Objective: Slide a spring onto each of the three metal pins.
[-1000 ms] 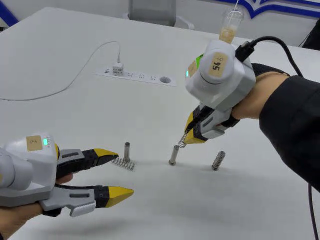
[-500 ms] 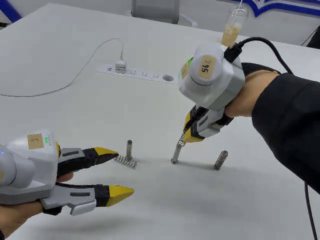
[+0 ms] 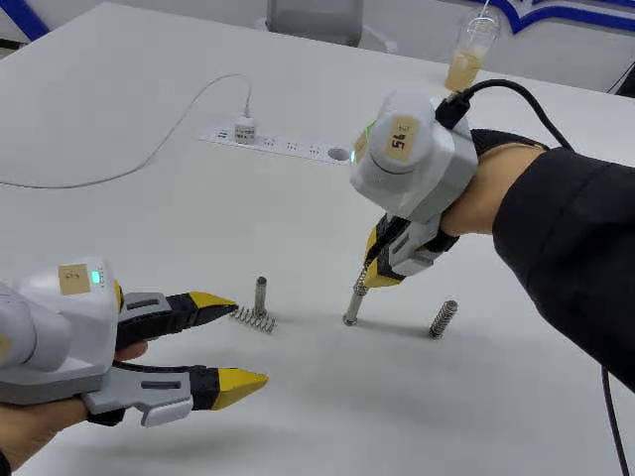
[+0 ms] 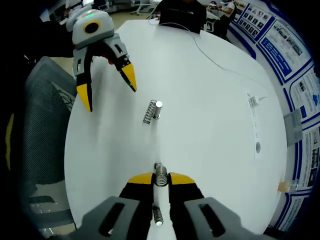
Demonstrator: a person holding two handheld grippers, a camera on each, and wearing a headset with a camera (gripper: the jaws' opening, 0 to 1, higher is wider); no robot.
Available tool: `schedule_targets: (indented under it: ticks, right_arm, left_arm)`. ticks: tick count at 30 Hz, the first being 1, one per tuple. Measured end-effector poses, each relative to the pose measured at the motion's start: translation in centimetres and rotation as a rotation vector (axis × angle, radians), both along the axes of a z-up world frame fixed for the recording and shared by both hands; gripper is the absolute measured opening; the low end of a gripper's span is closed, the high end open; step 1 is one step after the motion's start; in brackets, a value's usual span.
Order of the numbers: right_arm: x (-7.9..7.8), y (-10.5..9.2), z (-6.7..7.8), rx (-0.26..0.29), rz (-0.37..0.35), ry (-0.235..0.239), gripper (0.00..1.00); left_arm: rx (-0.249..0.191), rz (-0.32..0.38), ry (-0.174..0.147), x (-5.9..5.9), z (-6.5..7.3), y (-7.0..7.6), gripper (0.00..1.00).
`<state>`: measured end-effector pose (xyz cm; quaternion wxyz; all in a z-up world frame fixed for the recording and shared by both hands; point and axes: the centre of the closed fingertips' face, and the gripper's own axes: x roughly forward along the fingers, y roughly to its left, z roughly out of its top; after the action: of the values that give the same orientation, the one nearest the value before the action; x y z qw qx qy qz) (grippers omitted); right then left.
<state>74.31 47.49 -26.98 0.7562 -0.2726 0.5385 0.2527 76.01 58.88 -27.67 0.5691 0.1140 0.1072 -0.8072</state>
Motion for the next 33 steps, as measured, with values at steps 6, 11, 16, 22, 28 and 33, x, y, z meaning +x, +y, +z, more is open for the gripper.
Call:
schedule_targets:
  ticks: [6,11,16,22,28,33]
  right_arm:
    - [0.1,-0.1,-0.5,0.0,-0.001,0.017,0.12]
    - [0.3,-0.2,-1.2,0.0,-0.001,0.031,0.12]
    - [0.3,-0.3,-1.8,0.008,-0.011,0.044,0.12]
    - [0.3,-0.4,-2.7,0.019,-0.025,0.056,0.12]
    - [0.2,-0.7,-3.7,0.016,-0.036,0.074,0.12]
    - [0.0,-0.9,-4.4,0.017,-0.045,0.085,0.12]
  left_arm:
    - [0.0,-0.002,0.0,0.0,0.0,-0.1,0.51]
    - [0.001,-0.001,0.0,-0.1,0.0,-0.1,0.51]
    - [0.003,0.001,0.0,0.0,0.0,0.0,0.51]
    - [0.007,0.003,-0.001,0.0,0.0,0.1,0.51]
    - [0.008,0.004,0.001,-0.1,-0.1,0.1,0.51]
    - [0.01,0.005,0.001,-0.1,-0.3,0.1,0.51]
